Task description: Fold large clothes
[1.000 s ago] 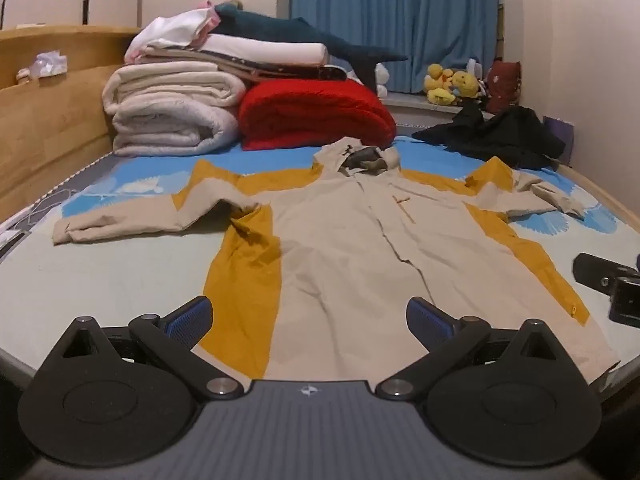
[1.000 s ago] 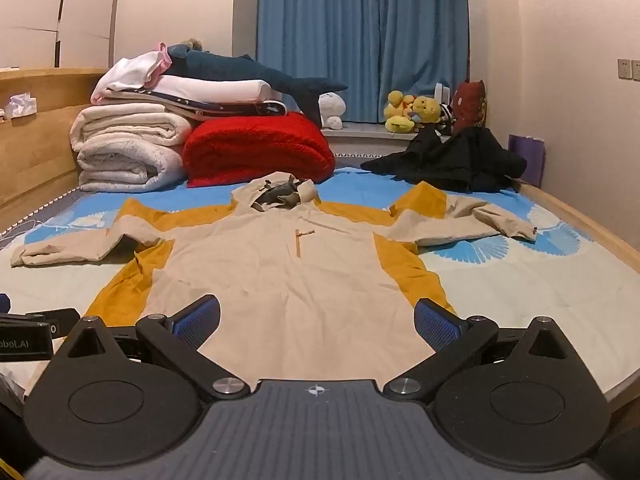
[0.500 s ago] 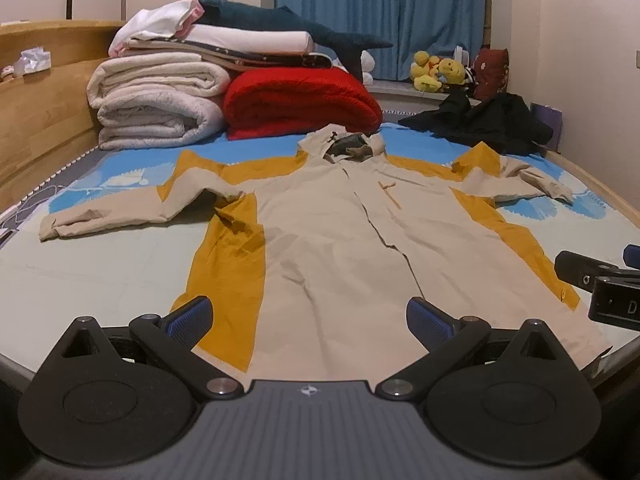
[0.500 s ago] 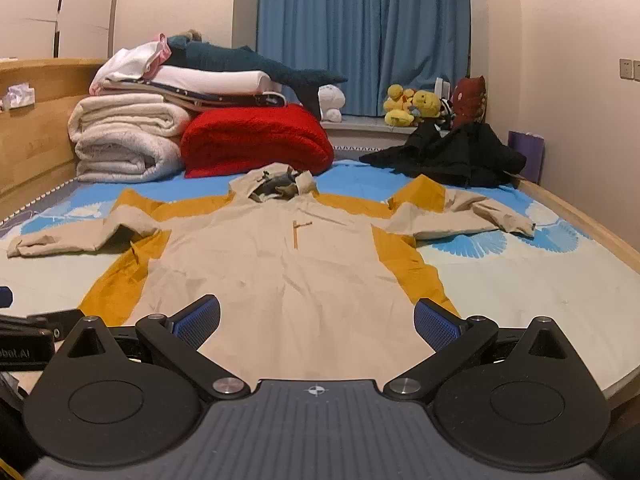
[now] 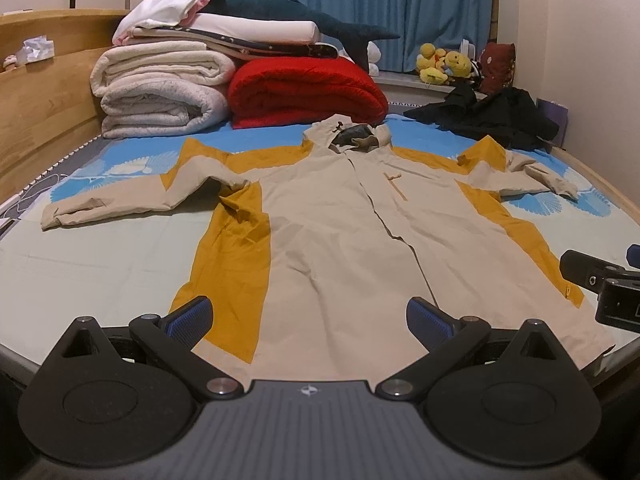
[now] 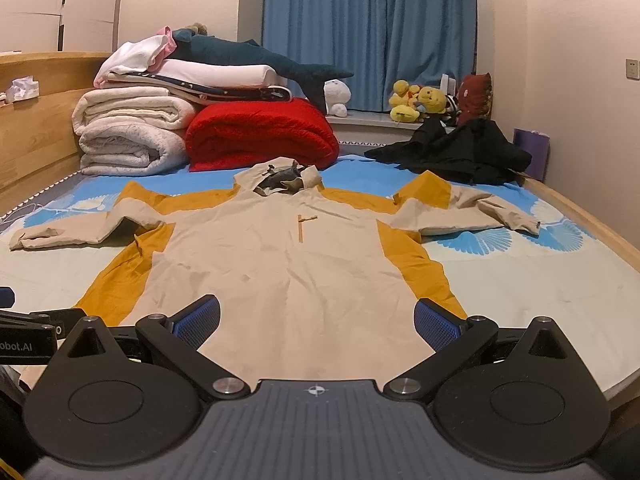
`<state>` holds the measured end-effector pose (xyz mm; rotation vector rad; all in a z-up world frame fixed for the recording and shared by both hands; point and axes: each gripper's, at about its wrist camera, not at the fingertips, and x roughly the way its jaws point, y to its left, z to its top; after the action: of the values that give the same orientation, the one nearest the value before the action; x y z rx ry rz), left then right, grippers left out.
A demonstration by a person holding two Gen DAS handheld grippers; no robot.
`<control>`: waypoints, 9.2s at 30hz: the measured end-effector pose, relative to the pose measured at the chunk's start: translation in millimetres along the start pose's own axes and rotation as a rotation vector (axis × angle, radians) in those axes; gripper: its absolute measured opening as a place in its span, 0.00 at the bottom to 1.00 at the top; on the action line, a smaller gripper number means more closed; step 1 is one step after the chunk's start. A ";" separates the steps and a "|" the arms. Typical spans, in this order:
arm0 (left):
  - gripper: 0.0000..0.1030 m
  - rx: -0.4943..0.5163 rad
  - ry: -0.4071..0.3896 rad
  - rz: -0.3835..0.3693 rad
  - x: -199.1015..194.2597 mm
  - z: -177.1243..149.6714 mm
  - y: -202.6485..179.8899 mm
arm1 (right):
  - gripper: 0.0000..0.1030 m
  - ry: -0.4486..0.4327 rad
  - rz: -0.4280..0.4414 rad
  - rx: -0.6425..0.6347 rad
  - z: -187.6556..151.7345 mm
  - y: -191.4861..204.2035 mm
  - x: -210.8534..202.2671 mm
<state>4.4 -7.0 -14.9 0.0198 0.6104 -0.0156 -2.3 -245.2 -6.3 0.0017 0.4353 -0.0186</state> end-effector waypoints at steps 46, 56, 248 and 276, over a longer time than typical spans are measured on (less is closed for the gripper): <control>1.00 -0.005 0.008 -0.011 2.4 -1.7 -2.7 | 0.99 0.000 0.005 -0.003 -0.8 6.1 0.4; 0.53 0.182 -0.089 -0.028 27.3 49.3 54.6 | 0.94 -0.249 -0.097 0.020 41.4 -35.7 -10.8; 0.45 -0.159 0.146 0.139 335.3 230.4 67.9 | 0.07 0.181 0.117 0.393 150.0 -46.7 347.1; 0.46 -0.271 0.244 0.147 364.7 225.7 123.6 | 0.01 0.415 0.232 0.705 79.8 -47.6 492.4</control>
<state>435.1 108.0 -37.3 -0.1986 0.8498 0.2143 476.9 -302.0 -141.4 0.7606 0.8228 0.0584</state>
